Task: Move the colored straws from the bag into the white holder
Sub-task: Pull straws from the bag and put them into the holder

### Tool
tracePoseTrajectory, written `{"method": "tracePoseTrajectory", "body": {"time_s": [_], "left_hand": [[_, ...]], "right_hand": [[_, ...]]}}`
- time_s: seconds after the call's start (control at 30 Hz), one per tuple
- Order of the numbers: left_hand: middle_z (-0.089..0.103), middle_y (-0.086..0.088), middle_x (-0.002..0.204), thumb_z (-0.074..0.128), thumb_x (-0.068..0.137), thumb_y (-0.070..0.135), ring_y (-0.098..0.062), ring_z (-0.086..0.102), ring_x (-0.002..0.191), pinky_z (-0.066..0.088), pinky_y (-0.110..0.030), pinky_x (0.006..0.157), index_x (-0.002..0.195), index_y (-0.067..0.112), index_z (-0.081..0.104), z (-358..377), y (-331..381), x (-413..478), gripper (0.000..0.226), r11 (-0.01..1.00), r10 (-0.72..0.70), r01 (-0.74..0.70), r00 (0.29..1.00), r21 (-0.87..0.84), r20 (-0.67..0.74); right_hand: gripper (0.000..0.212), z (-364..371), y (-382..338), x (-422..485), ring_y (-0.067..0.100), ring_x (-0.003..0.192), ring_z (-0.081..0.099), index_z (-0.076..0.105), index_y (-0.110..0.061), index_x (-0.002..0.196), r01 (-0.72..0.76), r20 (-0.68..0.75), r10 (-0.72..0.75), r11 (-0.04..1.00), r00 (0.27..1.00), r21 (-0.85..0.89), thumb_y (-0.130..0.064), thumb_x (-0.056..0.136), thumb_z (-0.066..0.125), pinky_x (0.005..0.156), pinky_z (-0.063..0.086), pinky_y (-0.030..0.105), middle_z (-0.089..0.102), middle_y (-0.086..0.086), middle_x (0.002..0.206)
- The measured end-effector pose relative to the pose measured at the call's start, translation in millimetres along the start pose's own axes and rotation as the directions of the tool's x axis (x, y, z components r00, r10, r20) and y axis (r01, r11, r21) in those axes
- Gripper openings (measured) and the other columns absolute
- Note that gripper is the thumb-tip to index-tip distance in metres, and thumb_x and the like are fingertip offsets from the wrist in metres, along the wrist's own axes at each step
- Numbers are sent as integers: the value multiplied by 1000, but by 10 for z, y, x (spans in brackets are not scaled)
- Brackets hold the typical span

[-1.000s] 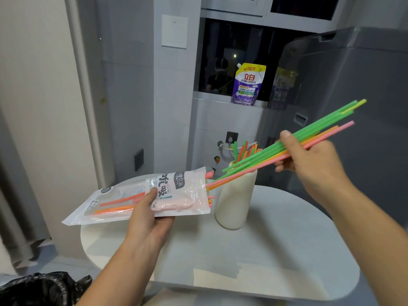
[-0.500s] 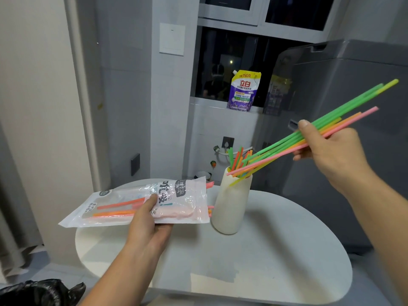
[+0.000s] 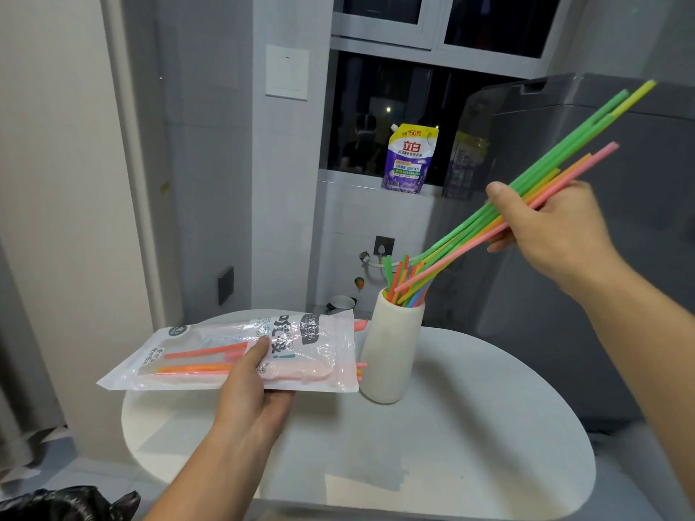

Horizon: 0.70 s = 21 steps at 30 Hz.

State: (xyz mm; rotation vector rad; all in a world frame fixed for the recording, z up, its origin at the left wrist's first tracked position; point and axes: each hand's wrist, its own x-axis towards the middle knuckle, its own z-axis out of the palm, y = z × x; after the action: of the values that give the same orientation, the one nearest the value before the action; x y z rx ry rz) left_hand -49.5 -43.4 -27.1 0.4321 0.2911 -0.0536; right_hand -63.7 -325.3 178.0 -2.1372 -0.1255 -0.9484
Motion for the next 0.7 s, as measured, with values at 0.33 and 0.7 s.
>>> {"method": "tracePoseTrajectory", "body": {"time_s": [0.33, 0.7], "left_hand": [[81, -10, 106, 58, 101, 9, -24, 81, 83, 66, -45, 63, 115, 7, 70, -12, -9, -25, 18, 999, 12, -13, 1000, 29, 19], [80, -11, 111, 60, 100, 9, -24, 80, 87, 61, -50, 84, 114, 6, 71, -7, -26, -1, 18, 999, 26, -26, 1000, 39, 11]], "right_hand": [[30, 254, 74, -66, 7, 52, 72, 72, -11, 88, -53, 50, 54, 998, 997, -22, -41, 91, 67, 44, 50, 11, 74, -4, 77], [35, 284, 74, 67, 5, 51, 71, 70, -8, 92, -59, -25, 59, 998, 998, 1, -42, 90, 69, 44, 50, 11, 73, -2, 78]]}}
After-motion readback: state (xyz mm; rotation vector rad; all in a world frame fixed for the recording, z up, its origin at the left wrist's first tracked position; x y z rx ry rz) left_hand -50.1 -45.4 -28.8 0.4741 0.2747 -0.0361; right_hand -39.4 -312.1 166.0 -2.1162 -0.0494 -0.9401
